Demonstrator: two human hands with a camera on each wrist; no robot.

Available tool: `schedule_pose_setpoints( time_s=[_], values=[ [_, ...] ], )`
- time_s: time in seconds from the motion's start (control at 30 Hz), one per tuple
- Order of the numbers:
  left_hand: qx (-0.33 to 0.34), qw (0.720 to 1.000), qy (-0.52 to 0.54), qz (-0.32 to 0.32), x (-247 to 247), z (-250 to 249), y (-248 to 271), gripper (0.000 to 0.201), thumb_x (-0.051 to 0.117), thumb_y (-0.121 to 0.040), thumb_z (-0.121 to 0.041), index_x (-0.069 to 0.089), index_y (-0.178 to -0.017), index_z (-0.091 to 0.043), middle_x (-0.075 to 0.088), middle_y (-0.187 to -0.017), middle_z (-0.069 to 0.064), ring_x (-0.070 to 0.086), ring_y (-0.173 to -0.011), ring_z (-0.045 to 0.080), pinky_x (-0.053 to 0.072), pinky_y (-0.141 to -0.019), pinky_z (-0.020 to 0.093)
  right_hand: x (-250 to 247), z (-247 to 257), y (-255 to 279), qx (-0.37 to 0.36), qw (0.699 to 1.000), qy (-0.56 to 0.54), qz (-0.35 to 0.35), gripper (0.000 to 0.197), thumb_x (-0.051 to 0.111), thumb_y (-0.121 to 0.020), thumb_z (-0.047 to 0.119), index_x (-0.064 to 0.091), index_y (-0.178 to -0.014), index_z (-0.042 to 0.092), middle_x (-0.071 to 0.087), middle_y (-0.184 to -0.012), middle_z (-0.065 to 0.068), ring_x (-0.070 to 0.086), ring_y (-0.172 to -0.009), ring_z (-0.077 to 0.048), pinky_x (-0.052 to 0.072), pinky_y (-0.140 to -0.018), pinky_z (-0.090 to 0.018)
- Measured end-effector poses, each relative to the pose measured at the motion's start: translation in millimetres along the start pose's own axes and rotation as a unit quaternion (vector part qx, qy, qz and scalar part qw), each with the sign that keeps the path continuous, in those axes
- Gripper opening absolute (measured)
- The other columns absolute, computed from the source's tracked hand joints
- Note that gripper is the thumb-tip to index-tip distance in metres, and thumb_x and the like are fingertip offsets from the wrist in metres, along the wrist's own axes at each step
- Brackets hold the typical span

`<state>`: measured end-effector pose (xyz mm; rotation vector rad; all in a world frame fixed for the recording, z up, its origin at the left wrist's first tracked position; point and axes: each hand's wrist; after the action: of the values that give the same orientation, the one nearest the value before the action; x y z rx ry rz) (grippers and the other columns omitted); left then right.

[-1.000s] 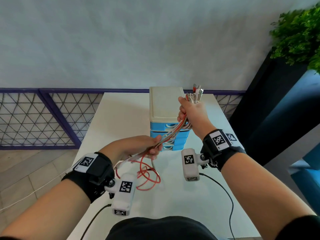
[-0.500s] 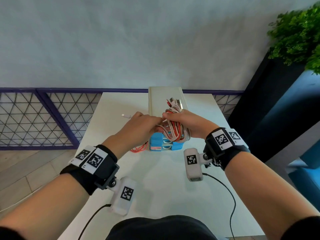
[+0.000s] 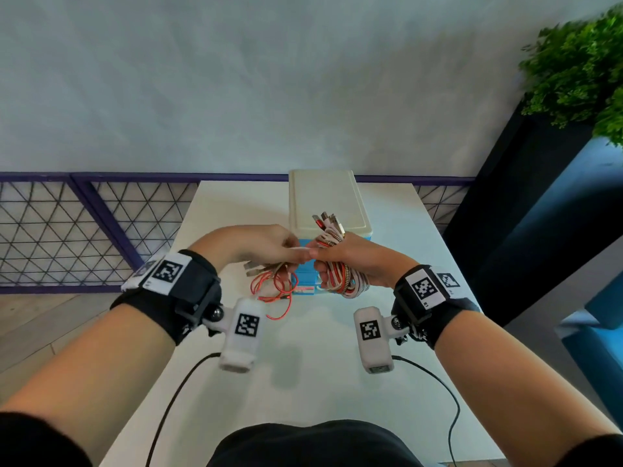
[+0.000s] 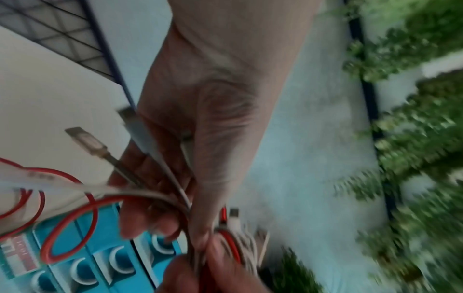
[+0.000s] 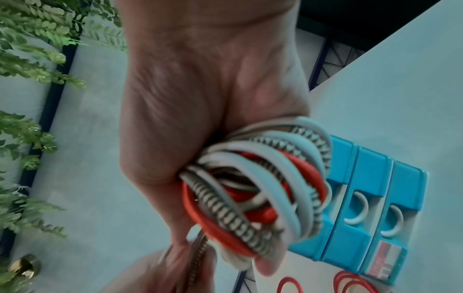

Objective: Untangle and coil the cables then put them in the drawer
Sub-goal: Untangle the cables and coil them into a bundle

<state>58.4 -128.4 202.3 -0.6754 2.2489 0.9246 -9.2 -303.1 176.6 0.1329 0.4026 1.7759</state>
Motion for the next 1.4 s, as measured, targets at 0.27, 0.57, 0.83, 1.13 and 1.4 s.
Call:
schedule_pose_setpoints(
  time_s=[0.27,0.57,0.83,1.13,1.4],
  values=[
    [-0.032,0.907,0.405,0.108,9.1,18.8,5.8,0.042,0.031,-0.100,-0.044,0.053,-0.094,-0.009,0.045,-0.071,0.004,0.049,-0.062,0.016,0.050,-0.066,0.026,-13.7,-3.5,2.0,-0.023,0.998,0.016,-0.057,0.011,0.060,-0.095,0.015,0.058,-0.093,0.004,0.058,-0.071,-0.008,0.060,-0.060,-0.017,0.056,-0.061,-0.028],
    [0.079,0.884,0.461,-0.011,28.1,0.8,8.0,0.022,0.032,-0.103,-0.019,0.046,-0.087,-0.013,0.039,-0.069,-0.002,0.037,-0.061,0.013,0.040,-0.062,0.026,-7.7,-8.8,-5.1,-0.014,0.986,-0.139,-0.093,0.043,0.064,-0.090,0.041,0.061,-0.107,0.002,0.064,-0.084,-0.014,0.062,-0.076,-0.027,0.054,-0.085,-0.051],
    [0.117,0.966,0.173,-0.152,42.1,-32.2,6.8,0.017,0.027,-0.102,-0.033,0.037,-0.105,-0.019,0.053,-0.093,0.001,0.053,-0.084,0.011,0.044,-0.065,0.024,2.0,-5.6,-8.2,-0.038,0.952,-0.286,-0.106,0.048,0.059,-0.091,0.043,0.059,-0.113,0.000,0.063,-0.106,-0.028,0.064,-0.098,-0.034,0.050,-0.095,-0.047],
    [0.098,0.966,0.148,-0.187,41.8,-26.9,3.2,0.029,0.025,-0.101,-0.039,0.046,-0.086,-0.025,0.052,-0.079,-0.002,0.051,-0.077,0.016,0.044,-0.071,0.036,-7.9,-7.4,-6.3,-0.056,0.961,-0.214,-0.166,0.037,0.064,-0.089,0.042,0.064,-0.089,0.004,0.067,-0.090,-0.021,0.066,-0.086,-0.035,0.052,-0.089,-0.049],
    [0.033,0.988,0.105,-0.112,15.8,-9.0,16.6,0.034,0.027,-0.101,-0.038,0.046,-0.082,-0.017,0.045,-0.069,-0.003,0.037,-0.060,0.010,0.034,-0.055,0.025,-16.1,-11.6,-12.7,-0.104,0.950,-0.189,-0.226,0.045,0.061,-0.093,0.032,0.059,-0.115,-0.007,0.071,-0.108,-0.021,0.072,-0.096,-0.024,0.058,-0.085,-0.036]
  ],
)
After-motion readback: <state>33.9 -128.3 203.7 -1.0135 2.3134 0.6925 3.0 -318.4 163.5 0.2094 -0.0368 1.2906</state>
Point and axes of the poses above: each hand's wrist, its own y-axis away from the middle knuckle, its own x-axis out of the palm, z = x × y
